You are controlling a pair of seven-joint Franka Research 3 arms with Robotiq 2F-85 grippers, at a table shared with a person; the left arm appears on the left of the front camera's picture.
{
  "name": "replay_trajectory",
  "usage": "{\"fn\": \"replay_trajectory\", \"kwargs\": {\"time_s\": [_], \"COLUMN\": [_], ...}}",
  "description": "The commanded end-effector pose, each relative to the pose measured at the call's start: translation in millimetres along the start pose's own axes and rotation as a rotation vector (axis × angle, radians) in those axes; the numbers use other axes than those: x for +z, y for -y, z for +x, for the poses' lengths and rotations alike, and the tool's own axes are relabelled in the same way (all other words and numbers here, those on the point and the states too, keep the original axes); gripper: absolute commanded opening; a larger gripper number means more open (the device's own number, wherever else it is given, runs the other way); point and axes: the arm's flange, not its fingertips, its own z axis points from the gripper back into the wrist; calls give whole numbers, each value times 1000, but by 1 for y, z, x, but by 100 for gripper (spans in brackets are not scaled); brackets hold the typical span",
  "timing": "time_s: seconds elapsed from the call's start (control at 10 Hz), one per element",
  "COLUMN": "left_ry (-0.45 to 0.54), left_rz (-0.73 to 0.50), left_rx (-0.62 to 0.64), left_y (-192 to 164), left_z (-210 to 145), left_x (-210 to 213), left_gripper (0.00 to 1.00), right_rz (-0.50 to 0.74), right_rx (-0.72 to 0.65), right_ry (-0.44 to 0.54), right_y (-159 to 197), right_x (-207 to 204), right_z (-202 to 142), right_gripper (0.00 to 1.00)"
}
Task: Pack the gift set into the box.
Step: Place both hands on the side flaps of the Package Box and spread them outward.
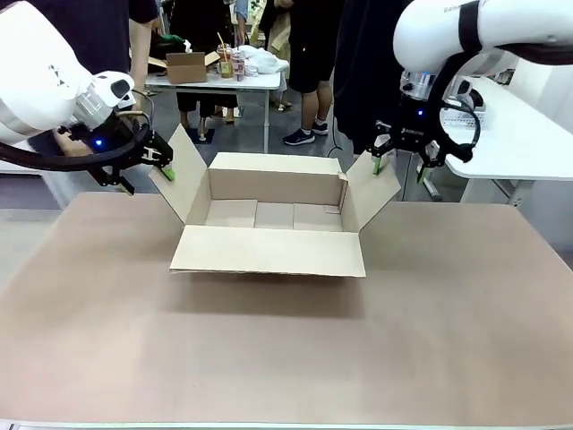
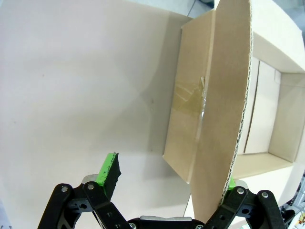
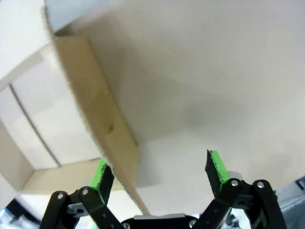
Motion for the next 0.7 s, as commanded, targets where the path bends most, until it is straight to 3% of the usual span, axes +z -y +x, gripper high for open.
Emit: {"fn": "replay_trajectory", "kwargs": {"time_s": [0.0,0.2,0.6], "left_ry": [9,9,9], "left_rz": [-1,-1,-1], "left_rx": [0,0,0], "left_y": [0,0,0], "left_z": [0,0,0], "left_x": [1,1,1], "left_gripper": [100,100,100], "right_rz": [187,263,206], "right_rx": [-5,-51,-49], "right_ry": [-90,-113,-116], "right_y": [19,30,22], "right_x": [-21,-32,-27], "right_z": [1,6,10], "right_gripper": [100,100,100]}}
